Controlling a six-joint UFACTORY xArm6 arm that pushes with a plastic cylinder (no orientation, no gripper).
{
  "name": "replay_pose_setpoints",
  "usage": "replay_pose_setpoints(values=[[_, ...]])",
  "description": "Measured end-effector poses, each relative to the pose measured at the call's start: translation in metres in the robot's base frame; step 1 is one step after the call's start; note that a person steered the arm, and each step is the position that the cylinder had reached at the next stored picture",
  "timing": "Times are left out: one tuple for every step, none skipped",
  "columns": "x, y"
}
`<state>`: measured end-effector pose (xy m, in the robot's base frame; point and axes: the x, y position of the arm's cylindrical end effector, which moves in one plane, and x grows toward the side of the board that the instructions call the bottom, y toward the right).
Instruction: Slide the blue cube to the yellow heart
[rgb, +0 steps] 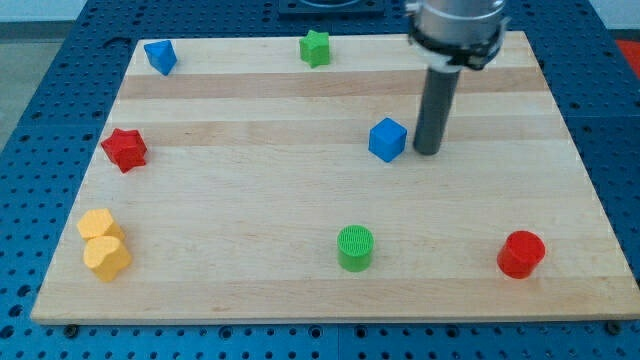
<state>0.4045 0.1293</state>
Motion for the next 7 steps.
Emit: replay_pose_setpoints(values=[[-0.031, 0.007], [-0.021, -0.037], [0.031, -0.093], [0.081, -0.143], [0.117, -0.187], [0.125, -0.203], [0.14, -0.208]])
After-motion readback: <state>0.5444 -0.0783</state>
